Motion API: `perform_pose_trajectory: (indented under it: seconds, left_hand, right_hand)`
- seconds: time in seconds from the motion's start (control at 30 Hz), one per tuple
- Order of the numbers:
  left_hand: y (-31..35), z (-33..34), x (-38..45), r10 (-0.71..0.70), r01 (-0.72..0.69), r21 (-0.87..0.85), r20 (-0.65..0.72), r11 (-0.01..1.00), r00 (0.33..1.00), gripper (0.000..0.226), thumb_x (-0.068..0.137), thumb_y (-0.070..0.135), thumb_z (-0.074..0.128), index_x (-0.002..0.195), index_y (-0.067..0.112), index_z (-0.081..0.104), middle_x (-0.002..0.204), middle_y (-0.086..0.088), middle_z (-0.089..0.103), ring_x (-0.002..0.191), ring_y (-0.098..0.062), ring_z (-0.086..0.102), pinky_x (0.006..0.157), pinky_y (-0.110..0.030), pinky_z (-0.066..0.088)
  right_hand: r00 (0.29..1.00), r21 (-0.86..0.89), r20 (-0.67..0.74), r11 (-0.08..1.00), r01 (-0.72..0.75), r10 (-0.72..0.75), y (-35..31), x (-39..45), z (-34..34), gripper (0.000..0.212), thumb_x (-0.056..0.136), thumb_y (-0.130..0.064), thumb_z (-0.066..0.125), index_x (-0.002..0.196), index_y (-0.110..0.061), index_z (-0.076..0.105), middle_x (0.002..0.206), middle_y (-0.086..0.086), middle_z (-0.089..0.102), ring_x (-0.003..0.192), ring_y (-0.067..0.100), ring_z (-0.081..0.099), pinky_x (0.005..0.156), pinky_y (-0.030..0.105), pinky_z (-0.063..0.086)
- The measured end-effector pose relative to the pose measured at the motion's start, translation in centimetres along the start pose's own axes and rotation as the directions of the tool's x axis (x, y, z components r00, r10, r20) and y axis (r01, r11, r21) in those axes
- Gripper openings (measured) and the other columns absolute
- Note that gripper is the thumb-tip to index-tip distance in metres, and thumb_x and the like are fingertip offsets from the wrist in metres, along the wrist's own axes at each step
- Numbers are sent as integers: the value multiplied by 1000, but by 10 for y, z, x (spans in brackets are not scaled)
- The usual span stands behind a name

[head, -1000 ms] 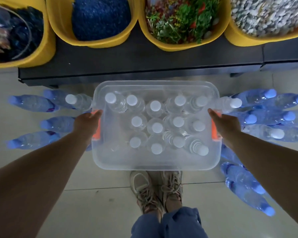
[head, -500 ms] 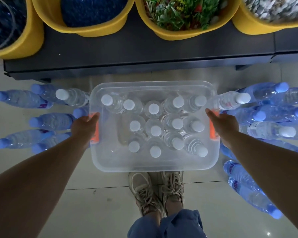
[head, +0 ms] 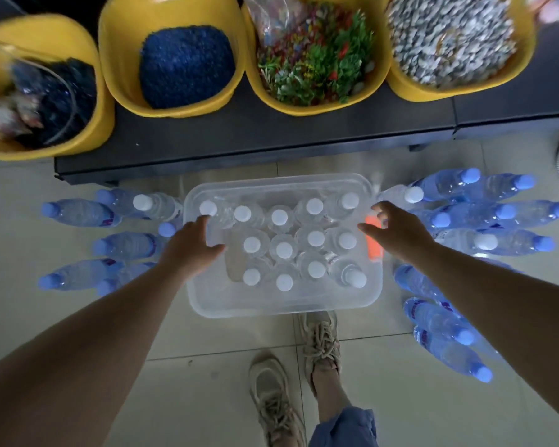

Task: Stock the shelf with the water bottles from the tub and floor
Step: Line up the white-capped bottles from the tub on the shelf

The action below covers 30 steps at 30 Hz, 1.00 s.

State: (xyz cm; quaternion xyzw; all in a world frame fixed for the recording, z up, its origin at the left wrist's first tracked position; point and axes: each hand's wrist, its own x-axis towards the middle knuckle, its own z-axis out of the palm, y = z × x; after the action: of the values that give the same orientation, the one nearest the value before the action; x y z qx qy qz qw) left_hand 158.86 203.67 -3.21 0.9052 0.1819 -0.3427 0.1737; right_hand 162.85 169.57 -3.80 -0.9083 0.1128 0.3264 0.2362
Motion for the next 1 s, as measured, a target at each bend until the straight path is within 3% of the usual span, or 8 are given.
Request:
perform_pose_trajectory:
  seconds: [0.13, 0.37, 0.6, 0.77, 1.0]
  left_hand:
    - [27, 12, -17, 84, -83, 50, -34, 995, 996, 70, 85, 40, 60, 143, 20, 28, 137, -15, 43, 124, -34, 45, 98, -41, 41]
    - [39, 67, -1, 153, -154, 74, 21, 985, 988, 67, 85, 44, 60, 142, 24, 32, 144, -12, 39, 129, -31, 42, 102, -42, 42]
    - [41, 94, 21, 136, -131, 50, -115, 990, 984, 46, 86, 27, 62, 130, 16, 49, 129, -13, 50, 118, -29, 50, 97, -36, 40]
    - [30, 99, 33, 74, -100, -120, -207, 988, 976, 50, 78, 27, 72, 123, 13, 57, 126, -8, 57, 118, -25, 50, 96, -30, 35]
    - [25, 110, 36, 67, -140, -207, -325, 968, 943, 45, 71, 20, 77, 112, 9, 64, 115, -11, 60, 107, -26, 56, 85, -23, 34]
  right_hand:
    - [987, -103, 10, 981, 162, -162, -14, -19, 12, 60, 85, -38, 62, 135, -16, 40, 131, 11, 52, 120, 29, 49, 96, 37, 40]
    - [971, -249, 59, 939, 239, -232, 2, -9, 50, 58, 86, -38, 61, 137, -23, 38, 129, 9, 47, 119, 28, 47, 92, 38, 44]
    - [964, -190, 46, 946, 264, -260, 10, 15, 74, 42, 88, -28, 61, 127, -18, 50, 124, 9, 46, 109, 27, 54, 88, 29, 41]
    - [967, -115, -52, 963, 242, -249, 17, 25, 84, 38, 82, -23, 68, 118, -16, 56, 119, 8, 48, 105, 23, 54, 80, 21, 33]
    - [947, -77, -116, 953, 292, -300, 25, 32, 91, 36, 78, -19, 72, 111, -11, 60, 114, 10, 51, 104, 24, 54, 79, 21, 33]
